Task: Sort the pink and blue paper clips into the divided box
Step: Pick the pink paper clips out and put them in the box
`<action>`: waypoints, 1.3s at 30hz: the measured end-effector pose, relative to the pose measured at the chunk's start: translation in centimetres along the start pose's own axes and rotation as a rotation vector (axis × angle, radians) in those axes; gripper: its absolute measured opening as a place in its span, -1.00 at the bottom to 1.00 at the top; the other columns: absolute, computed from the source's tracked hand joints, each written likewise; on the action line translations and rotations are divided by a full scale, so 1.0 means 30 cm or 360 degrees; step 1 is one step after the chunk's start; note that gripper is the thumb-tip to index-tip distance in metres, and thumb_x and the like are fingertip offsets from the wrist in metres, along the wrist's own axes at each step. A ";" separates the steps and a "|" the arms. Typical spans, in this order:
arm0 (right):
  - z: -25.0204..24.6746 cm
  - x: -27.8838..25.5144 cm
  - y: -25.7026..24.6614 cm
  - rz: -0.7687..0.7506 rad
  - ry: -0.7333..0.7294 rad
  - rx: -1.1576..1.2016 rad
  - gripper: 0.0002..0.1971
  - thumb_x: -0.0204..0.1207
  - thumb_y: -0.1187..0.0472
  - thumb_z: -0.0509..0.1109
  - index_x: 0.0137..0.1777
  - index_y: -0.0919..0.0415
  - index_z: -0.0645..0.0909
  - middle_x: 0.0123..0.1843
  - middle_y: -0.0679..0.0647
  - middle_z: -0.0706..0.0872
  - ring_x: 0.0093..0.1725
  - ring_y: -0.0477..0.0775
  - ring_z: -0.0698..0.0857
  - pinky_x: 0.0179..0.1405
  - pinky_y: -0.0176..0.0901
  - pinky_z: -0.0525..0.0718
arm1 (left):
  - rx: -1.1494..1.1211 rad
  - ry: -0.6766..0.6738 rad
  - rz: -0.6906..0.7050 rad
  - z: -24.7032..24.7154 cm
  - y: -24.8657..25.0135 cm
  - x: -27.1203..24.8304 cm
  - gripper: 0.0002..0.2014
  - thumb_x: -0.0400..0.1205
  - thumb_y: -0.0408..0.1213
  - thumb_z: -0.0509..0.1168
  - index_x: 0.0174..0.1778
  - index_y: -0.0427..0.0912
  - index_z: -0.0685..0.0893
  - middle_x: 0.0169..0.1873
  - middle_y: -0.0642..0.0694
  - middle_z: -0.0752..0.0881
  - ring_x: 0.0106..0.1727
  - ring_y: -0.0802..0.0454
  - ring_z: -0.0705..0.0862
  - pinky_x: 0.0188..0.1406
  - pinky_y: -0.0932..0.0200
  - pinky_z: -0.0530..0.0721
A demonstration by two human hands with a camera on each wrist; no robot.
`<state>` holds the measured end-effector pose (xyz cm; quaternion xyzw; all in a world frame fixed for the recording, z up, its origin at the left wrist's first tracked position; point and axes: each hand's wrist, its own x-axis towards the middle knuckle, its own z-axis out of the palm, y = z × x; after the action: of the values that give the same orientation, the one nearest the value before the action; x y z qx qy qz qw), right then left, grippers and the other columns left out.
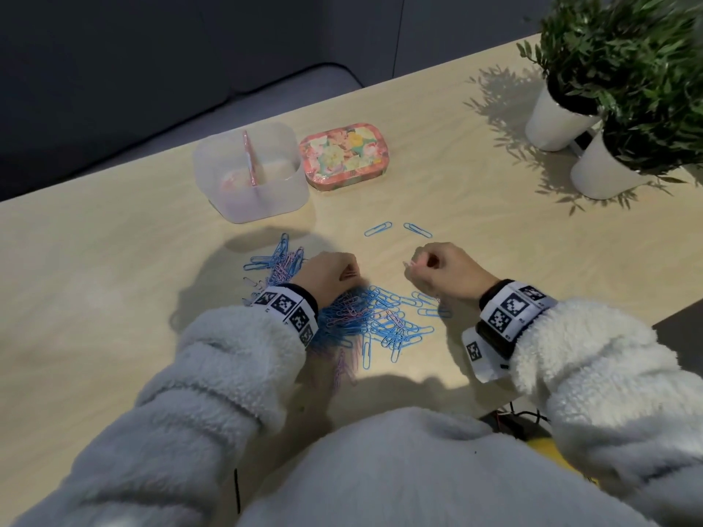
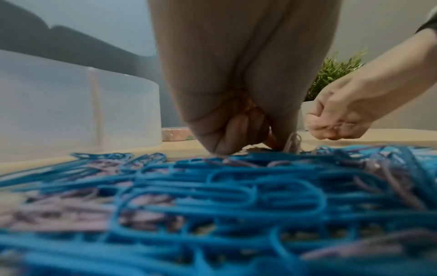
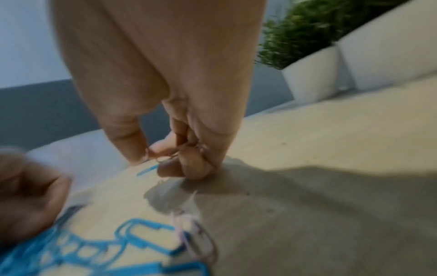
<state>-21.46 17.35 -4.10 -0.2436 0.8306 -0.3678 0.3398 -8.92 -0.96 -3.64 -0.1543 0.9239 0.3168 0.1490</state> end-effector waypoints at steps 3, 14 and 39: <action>-0.039 -0.008 -0.008 0.0145 0.0189 0.0521 -0.67 0.47 0.50 0.25 -0.46 0.17 0.41 -0.69 -0.09 0.55 -0.68 -0.16 0.43 -0.65 -0.37 0.38 | 0.0154 -0.0047 0.0100 -0.009 -0.016 -0.031 -0.84 0.52 -0.17 0.40 -0.13 -0.20 0.71 -0.07 -0.19 0.76 -0.01 -0.15 0.68 -0.01 0.05 0.58; -0.057 -0.028 0.019 0.0300 0.0376 0.0712 -0.66 0.53 0.31 0.33 -0.47 0.15 0.39 -0.60 0.02 0.47 -0.68 -0.08 0.43 -0.67 -0.38 0.33 | 0.0211 0.0125 0.0243 -0.005 0.001 -0.025 -0.83 0.67 -0.22 0.17 0.01 -0.18 0.63 -0.01 -0.16 0.68 0.04 -0.14 0.65 0.01 0.01 0.58; 0.082 0.039 -0.165 0.0187 -0.0073 0.0725 -0.76 0.51 0.46 0.18 -0.32 0.22 0.55 -0.57 0.08 0.52 -0.76 -0.17 0.34 -0.76 -0.48 0.21 | -0.0686 0.0563 -0.0190 -0.110 -0.115 -0.066 -0.67 0.67 -0.38 0.09 -0.44 -0.11 0.33 -0.53 -0.01 0.35 -0.53 0.14 0.33 -0.49 0.26 0.31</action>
<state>-19.62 12.45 -1.93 -0.1201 0.7309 -0.5198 0.4256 -6.41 -5.26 -2.28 -0.2893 0.8362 0.4647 -0.0325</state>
